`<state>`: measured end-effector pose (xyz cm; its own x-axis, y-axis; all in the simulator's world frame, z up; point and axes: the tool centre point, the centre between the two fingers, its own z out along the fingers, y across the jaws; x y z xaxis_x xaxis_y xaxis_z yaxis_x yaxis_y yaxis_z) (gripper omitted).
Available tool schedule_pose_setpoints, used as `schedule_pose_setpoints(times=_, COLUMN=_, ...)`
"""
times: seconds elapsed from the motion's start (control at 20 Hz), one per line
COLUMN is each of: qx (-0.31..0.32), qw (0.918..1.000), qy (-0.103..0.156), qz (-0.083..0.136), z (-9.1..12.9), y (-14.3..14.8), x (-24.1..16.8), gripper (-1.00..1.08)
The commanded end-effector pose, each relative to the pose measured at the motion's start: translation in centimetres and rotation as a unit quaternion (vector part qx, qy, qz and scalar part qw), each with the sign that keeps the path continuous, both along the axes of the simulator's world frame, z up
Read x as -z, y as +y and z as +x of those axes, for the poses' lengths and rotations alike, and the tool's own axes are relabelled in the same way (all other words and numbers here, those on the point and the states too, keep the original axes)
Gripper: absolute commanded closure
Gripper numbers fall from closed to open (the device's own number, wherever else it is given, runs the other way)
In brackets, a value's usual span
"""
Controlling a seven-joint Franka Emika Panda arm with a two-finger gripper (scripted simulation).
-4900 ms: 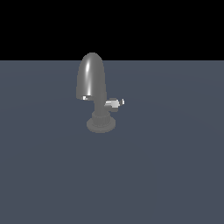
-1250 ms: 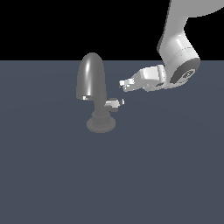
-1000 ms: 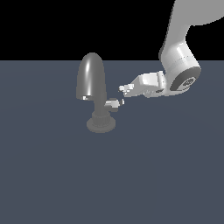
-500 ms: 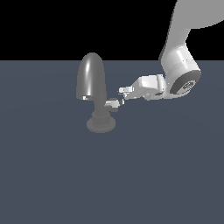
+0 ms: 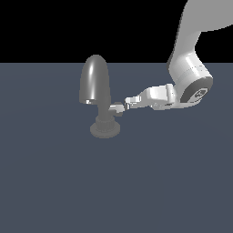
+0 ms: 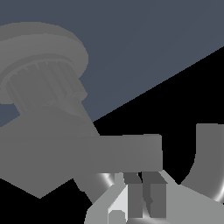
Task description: Turn on the faucet by rotating a designated handle.
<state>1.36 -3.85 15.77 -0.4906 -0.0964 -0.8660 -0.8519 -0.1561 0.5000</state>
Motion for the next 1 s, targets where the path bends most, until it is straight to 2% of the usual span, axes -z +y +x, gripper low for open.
schedule_pose_setpoints(times=0.0, qx=0.001, qw=0.9999, qy=0.011, qz=0.001, z=-1.5, y=-0.3, x=1.9, gripper=1.08)
schedule_pose_setpoints(times=0.1, qx=0.001, qw=0.9999, qy=0.011, qz=0.001, z=-1.8, y=-0.4, x=2.2, gripper=1.08)
schedule_pose_setpoints(times=0.15, qx=0.0, qw=1.0, qy=-0.007, qz=0.0, z=-0.5, y=-0.1, x=0.2, gripper=1.08)
schedule_pose_setpoints(times=0.8, qx=0.001, qw=0.9999, qy=0.011, qz=0.001, z=-2.0, y=-0.4, x=8.0, gripper=1.08)
schedule_pose_setpoints(times=0.85, qx=-0.007, qw=0.9996, qy=-0.027, qz=0.005, z=-0.1, y=-0.1, x=3.4, gripper=1.08)
schedule_pose_setpoints(times=0.95, qx=-0.006, qw=0.9997, qy=-0.023, qz=0.005, z=0.1, y=0.0, x=4.2, gripper=1.08)
